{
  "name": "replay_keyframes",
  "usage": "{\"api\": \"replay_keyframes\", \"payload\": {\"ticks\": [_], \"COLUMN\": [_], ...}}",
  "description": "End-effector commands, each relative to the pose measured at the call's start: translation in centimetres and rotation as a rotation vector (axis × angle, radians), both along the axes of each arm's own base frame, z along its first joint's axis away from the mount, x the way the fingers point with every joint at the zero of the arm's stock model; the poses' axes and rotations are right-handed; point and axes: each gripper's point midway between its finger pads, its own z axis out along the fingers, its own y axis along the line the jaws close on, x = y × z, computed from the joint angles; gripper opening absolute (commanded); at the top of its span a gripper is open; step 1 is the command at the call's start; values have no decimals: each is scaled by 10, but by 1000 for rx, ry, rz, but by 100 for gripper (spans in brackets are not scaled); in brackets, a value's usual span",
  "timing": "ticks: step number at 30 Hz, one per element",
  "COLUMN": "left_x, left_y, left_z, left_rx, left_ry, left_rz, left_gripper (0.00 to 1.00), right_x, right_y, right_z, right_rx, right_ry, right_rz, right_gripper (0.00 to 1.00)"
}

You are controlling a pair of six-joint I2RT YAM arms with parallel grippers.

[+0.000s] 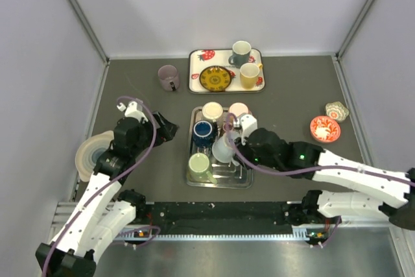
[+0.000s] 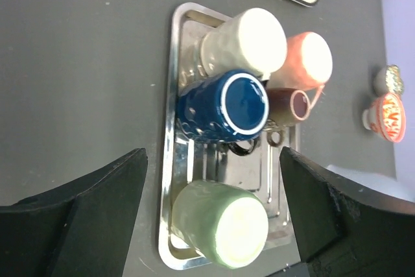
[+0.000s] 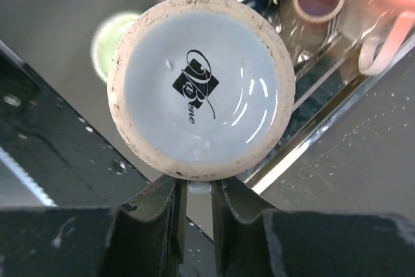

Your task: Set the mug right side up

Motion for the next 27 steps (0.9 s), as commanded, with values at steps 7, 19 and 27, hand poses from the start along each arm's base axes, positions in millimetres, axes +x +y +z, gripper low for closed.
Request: {"api": "replay_keyframes", "payload": {"ticks": [7, 19, 27], "left_x": [-37, -81, -76], "left_y": [-59, -112, -147], "left_z": [146, 185, 176], "left_rx": [-349, -601, -615], "left_ry": [-478, -524, -471], "left_rz": [-379, -801, -854], "left_gripper": [92, 84, 77], "right_x": [26, 35, 44], "right_y": [-4, -6, 6], "right_z": [174, 258, 258], "right_rx": [763, 1335, 1358], "right_ry": [-120, -8, 21], "right_rz": [-111, 92, 119], "right_gripper": [0, 0, 0]}}
